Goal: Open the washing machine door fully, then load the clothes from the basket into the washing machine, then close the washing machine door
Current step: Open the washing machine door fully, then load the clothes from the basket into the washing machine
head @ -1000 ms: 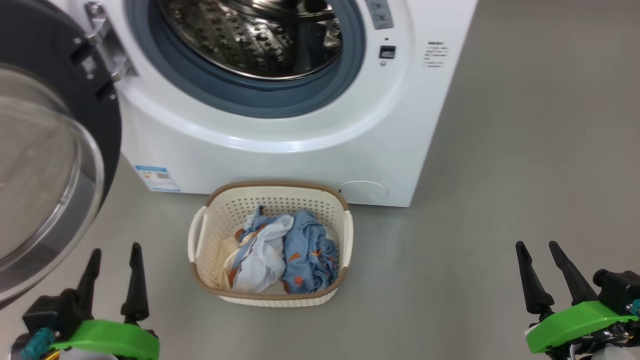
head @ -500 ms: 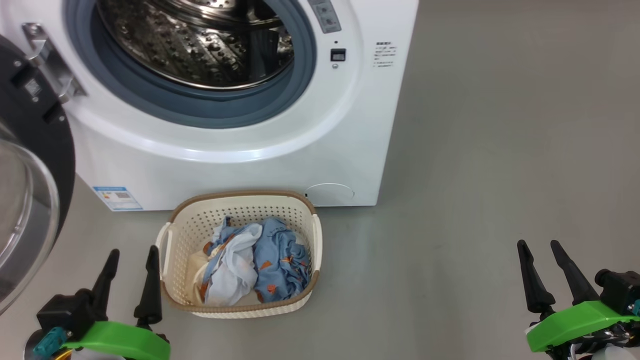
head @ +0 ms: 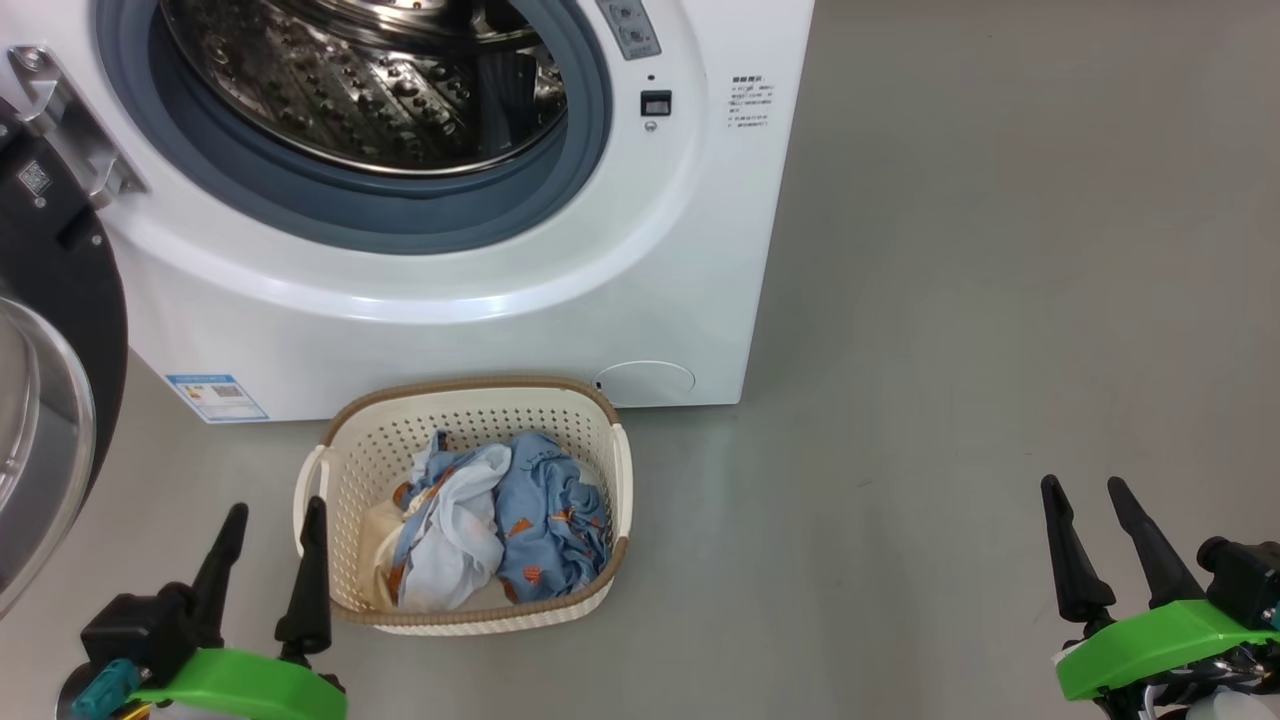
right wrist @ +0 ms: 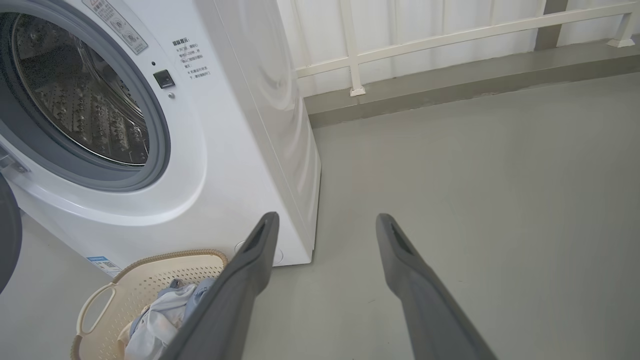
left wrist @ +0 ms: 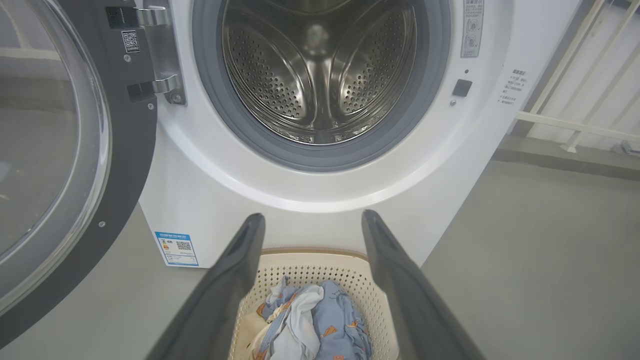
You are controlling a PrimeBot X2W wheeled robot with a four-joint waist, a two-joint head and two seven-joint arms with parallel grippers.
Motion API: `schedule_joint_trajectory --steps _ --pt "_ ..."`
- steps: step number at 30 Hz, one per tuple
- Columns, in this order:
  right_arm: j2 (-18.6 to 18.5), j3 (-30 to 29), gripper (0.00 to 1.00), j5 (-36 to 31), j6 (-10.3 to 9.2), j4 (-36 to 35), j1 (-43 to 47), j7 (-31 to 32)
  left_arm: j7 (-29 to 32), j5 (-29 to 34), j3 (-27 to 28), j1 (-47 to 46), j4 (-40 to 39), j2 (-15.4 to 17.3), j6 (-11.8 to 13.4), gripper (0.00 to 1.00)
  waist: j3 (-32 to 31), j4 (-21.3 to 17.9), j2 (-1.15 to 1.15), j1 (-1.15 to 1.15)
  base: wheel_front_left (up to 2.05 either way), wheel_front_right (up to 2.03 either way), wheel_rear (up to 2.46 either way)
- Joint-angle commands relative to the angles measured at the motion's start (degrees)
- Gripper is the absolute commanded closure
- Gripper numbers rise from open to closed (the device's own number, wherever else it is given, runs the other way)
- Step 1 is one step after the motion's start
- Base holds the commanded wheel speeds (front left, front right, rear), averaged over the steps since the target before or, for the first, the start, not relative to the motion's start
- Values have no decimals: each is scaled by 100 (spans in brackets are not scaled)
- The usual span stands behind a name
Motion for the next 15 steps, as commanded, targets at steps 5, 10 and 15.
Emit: schedule_joint_trajectory --steps 5,10,15 --pt "-46 102 0 -52 16 -148 9 -69 -37 -60 164 -77 -217 188 -15 0 13 34 0 0 0 0 0" --pt "-36 112 0 -54 16 -144 -2 -69 -37 -110 156 -48 -320 184 -15 0 14 55 0 0 0 0 0" --pt "-28 125 0 -56 16 -153 -35 -69 -37 -153 150 -56 -366 215 -15 0 49 62 0 0 0 -1 1"
